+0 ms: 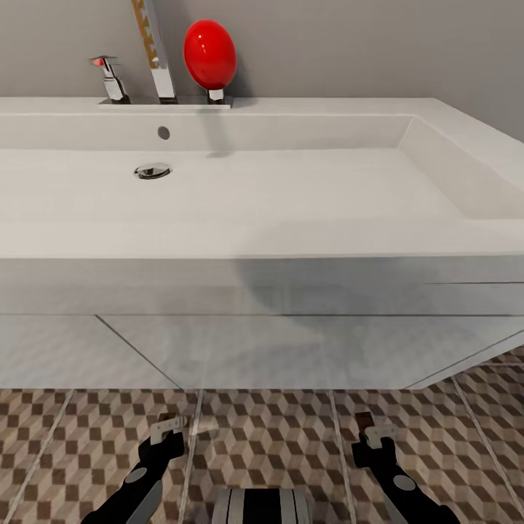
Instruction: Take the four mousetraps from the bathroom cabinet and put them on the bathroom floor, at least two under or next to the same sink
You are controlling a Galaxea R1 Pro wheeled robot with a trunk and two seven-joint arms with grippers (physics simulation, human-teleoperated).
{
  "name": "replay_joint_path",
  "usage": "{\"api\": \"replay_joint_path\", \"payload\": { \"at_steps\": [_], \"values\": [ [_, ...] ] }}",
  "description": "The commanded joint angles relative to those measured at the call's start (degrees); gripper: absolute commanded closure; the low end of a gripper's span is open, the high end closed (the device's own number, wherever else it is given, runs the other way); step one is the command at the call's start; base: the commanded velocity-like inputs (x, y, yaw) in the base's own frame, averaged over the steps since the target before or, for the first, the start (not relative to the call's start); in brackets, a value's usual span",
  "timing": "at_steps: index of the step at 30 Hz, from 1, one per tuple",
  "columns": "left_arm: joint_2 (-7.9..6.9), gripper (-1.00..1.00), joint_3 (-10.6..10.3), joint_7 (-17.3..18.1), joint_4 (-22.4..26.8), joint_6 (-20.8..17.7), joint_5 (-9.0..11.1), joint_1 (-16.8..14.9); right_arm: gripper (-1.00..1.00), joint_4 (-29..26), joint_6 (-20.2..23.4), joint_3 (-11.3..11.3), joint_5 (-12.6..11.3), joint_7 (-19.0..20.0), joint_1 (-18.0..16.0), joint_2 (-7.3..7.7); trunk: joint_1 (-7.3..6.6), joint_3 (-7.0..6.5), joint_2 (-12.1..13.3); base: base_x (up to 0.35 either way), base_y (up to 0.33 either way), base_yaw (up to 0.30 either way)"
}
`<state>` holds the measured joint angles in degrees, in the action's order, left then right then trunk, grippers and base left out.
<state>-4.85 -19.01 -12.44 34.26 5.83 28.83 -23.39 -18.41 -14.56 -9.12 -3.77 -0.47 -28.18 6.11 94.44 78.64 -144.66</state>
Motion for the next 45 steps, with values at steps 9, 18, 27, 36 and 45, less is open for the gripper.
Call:
{"api": "replay_joint_path", "payload": {
  "at_steps": [9,18,27,36,45],
  "values": [
    [-0.08,1.0,-0.5,-0.6,0.0,0.2,0.4,0.0,1.0,0.0,-0.2,-0.4,-0.5,0.0,0.0,0.04,-0.01,0.04,0.0,0.0,0.0,0.0],
    [-0.08,1.0,-0.5,-0.6,0.0,0.2,0.4,0.0,1.0,0.0,-0.2,-0.4,-0.4,0.0,0.0,0.04,0.09,0.92,-0.1,0.0,0.0,0.0],
    [-0.08,1.0,-0.5,-0.6,0.0,0.2,0.4,0.0,1.0,0.0,-0.2,-0.4,-0.5,0.0,0.0,0.04,0.2,1.81,-0.1,0.0,0.0,0.0],
    [-0.08,1.0,-0.5,-0.6,0.0,0.2,0.4,0.0,1.0,0.0,-0.2,-0.4,-0.5,0.0,0.0,0.04,0.27,2.47,-0.2,0.0,0.0,0.0],
    [-0.08,1.0,-0.5,-0.6,0.0,0.2,0.4,0.0,1.0,0.0,-0.2,-0.4,-0.5,0.0,0.0,0.04,0.4,3.58,-0.2,0.0,0.0,0.0]
  ]
}}
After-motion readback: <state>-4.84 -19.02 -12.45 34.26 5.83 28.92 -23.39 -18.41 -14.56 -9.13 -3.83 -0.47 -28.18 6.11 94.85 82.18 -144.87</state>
